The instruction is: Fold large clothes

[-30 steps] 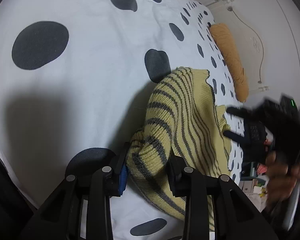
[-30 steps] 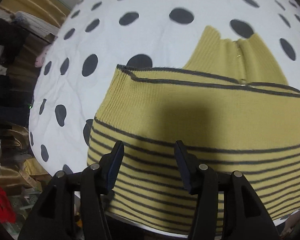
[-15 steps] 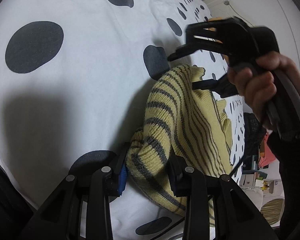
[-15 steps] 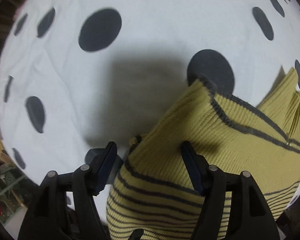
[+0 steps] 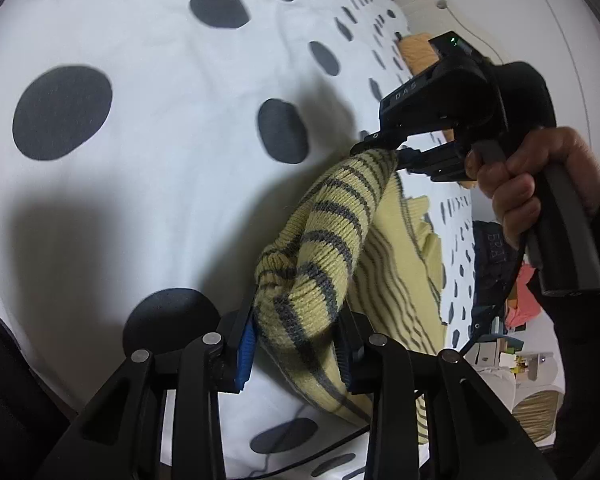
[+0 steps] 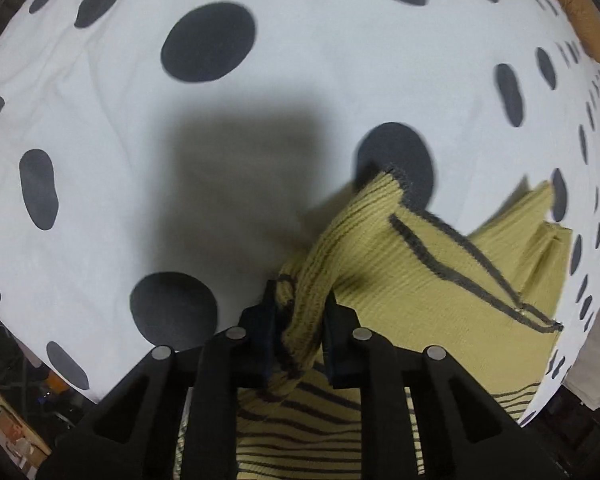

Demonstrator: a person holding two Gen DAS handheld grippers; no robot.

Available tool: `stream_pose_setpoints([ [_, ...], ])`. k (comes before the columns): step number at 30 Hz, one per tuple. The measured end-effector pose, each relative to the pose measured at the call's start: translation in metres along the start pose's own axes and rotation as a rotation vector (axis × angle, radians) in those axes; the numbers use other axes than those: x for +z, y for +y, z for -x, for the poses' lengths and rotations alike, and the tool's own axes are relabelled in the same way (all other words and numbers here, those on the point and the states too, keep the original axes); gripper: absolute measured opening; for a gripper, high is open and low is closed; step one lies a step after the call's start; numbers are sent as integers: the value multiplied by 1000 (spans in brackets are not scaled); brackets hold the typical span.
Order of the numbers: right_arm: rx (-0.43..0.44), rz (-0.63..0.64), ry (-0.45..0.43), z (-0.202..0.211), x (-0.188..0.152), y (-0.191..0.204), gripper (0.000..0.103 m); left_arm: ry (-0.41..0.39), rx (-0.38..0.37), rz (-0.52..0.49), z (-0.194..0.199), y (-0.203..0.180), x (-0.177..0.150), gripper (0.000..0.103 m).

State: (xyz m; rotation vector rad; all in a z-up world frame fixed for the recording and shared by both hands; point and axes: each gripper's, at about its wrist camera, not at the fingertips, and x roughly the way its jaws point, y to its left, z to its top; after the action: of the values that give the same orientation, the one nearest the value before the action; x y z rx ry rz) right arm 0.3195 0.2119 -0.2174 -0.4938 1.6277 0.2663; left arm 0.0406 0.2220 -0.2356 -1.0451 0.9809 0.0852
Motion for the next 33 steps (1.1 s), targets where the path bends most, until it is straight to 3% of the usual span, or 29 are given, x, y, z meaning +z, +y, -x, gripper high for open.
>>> stream_pose_setpoints([
  [5,42,-3,-38,22,-21,-29,18,-9,-27,-68,15,-34,-7,32],
  [11,76,-13,-106,60,-60,-88,18,19,-117,-187,24,-97,-33,32],
  [15,77,-58,-147,81,-103,-155,18,99,-184,-302,8,-159,-70,32],
  [18,94,-110,-167,91,-110,-208,18,169,-226,-399,-12,-205,-110,32],
  [19,101,-130,-175,91,-121,-229,18,195,-241,-428,-21,-219,-124,20],
  [21,107,-175,-181,86,-140,-269,18,270,-282,-485,-42,-246,-156,12],
  [24,111,-229,-177,73,-170,-331,15,340,-252,-568,-82,-279,-199,12],
  [26,59,-279,-175,57,-191,-368,10,407,-240,-552,-106,-284,-218,12],
  [28,103,-326,-178,39,-207,-402,10,435,-222,-547,-116,-283,-229,12],
  [30,148,-367,-205,23,-223,-420,10,397,-184,-561,-109,-276,-228,13],
  [33,328,-425,-275,14,-246,-425,11,321,-135,-503,-90,-257,-189,17],
])
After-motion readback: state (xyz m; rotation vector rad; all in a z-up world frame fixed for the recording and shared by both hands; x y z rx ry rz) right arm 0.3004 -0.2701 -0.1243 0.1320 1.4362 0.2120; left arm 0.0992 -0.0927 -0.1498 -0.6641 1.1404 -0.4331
